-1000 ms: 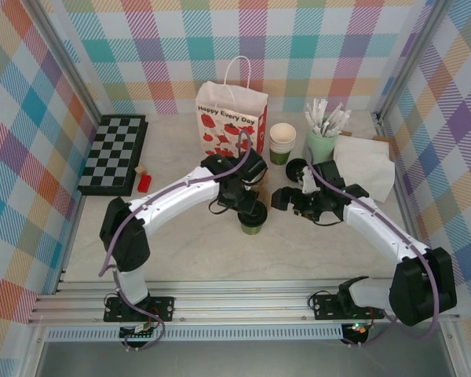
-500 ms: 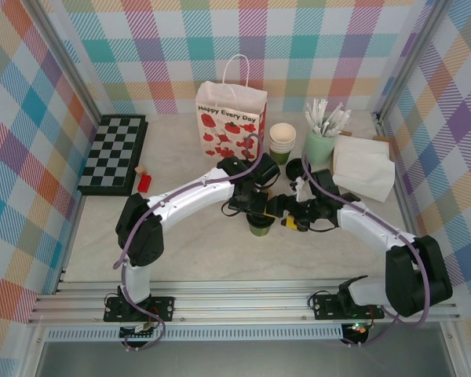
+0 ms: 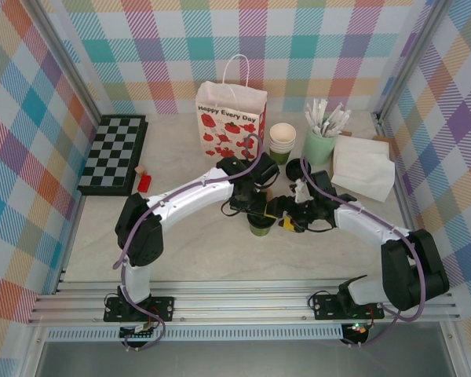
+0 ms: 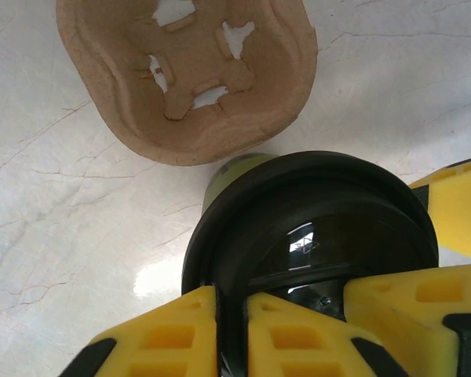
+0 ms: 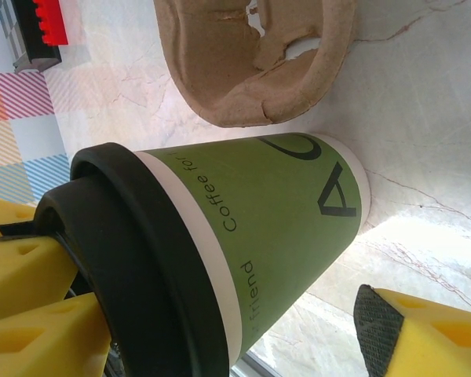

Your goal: Pack the takeout coffee

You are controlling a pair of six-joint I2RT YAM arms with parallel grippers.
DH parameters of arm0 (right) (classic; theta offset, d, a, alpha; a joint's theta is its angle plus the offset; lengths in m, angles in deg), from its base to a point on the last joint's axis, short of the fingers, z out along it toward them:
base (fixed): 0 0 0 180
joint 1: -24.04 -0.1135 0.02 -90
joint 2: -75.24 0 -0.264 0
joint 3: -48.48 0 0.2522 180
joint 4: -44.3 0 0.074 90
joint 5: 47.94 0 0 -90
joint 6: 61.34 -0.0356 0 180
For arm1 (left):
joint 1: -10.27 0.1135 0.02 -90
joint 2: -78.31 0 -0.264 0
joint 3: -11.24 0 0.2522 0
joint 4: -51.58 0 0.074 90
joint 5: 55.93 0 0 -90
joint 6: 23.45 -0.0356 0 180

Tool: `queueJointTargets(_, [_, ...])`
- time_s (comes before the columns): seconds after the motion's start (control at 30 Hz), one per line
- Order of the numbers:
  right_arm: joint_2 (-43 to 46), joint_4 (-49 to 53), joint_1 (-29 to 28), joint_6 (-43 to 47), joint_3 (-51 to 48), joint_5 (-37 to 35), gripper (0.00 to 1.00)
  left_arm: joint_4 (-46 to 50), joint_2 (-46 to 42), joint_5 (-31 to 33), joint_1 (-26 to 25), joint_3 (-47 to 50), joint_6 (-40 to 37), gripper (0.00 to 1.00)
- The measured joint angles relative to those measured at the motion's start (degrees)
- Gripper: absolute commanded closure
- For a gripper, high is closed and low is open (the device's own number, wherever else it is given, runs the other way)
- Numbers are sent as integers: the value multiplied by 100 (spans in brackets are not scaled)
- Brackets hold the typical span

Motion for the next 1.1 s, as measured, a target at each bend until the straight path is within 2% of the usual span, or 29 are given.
queueJointTargets(0.3, [-79, 385, -70, 114, 245, -177, 13, -575, -1016, -538, 236, 284, -114, 66])
queueJointTargets(0.33, [-101, 455, -81, 149, 293, -192, 10, -640, -1161, -562, 269, 317, -116, 60])
queueJointTargets(0.4, [-120, 601, -116, 234, 372, -269, 0, -728, -1394, -575, 348, 428, -85, 39])
queueJointTargets(0.47, [-122, 793, -181, 339, 468, -389, 0, -844, -1626, -476, 452, 660, 0, 14])
queueJointTargets(0.53, [-118, 942, -262, 413, 579, -503, 0, -938, -1875, -249, 605, 1029, 190, 0])
queueJointTargets(0.67, [9, 1106, -343, 555, 748, -748, 0, -1073, -2264, 352, 1056, 1989, 695, 0])
queueJointTargets(0.77, [68, 1147, -391, 636, 844, -820, 0, -1075, -2225, 568, 1305, 2496, 997, 0])
queueJointTargets(1.1, [-317, 1287, -885, 817, 1287, -1102, 0, -1537, -1458, 227, 1309, 2817, 1346, 0])
